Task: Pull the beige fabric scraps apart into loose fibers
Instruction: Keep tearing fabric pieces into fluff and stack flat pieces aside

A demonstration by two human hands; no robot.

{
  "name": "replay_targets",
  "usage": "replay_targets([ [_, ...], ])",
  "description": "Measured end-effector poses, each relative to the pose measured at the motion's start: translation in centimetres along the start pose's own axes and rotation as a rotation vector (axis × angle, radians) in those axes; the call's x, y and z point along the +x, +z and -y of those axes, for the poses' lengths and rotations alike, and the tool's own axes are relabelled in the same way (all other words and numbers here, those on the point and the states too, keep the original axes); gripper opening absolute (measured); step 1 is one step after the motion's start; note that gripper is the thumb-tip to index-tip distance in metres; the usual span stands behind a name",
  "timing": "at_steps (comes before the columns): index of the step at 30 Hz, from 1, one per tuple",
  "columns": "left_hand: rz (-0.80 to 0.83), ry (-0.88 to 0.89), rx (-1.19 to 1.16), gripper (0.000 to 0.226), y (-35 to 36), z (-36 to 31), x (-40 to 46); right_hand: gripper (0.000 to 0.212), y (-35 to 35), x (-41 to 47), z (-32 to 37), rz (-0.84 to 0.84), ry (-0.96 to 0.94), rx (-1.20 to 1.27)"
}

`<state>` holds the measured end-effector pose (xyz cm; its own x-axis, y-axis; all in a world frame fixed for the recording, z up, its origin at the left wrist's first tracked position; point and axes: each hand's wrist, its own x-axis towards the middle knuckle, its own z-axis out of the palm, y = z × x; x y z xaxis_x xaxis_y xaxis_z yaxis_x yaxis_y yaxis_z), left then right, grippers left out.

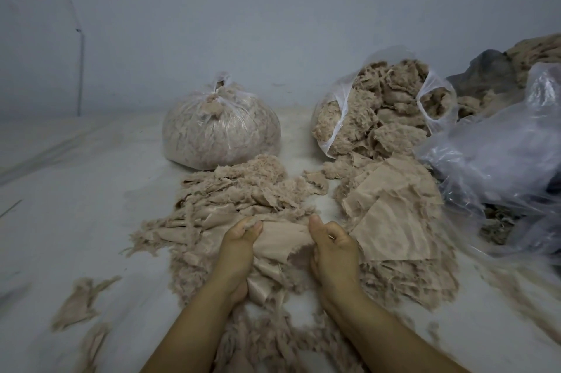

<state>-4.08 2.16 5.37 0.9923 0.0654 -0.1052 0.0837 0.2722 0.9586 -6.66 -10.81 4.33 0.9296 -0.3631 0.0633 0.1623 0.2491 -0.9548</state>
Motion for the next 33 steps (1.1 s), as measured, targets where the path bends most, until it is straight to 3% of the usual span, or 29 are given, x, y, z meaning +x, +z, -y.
replay_targets([
  [6,-0.048,-0.045,-0.056,0.017,-0.4,0.3,0.4,0.045,0.3,-1.1,1.1,0.083,-0.023,0.159],
  [11,-0.093,-0.065,-0.188,0.021,-1.2,-0.3,0.4,0.049,-0.4,-0.3,0.4,-0.039,0.023,0.067],
  [13,-0.069,-0.034,-0.196,0.023,-1.2,-0.3,0.3,0.049,-0.5,-0.4,0.3,0.065,0.012,0.003],
  [16,-0.021,-0.005,-0.130,0.026,-0.5,0.2,0.0,0.050,0.0,-1.2,0.2,0.352,0.083,-0.134],
  [18,-0.017,0.004,-0.076,0.030,-0.1,0.5,-0.2,0.041,0.3,-1.5,-0.1,0.480,0.135,-0.211],
  [21,-0.091,0.055,0.021,0.040,-0.2,0.3,-0.1,0.029,0.1,-1.4,0.0,0.478,0.173,-0.180],
  [26,-0.217,0.116,0.105,0.040,-1.1,-0.3,0.6,0.038,-0.2,-1.0,0.2,0.483,0.136,-0.269],
  [33,-0.321,0.075,-0.056,0.026,-2.2,-0.7,1.8,0.034,-0.9,-0.8,-0.1,0.503,0.082,-0.453],
])
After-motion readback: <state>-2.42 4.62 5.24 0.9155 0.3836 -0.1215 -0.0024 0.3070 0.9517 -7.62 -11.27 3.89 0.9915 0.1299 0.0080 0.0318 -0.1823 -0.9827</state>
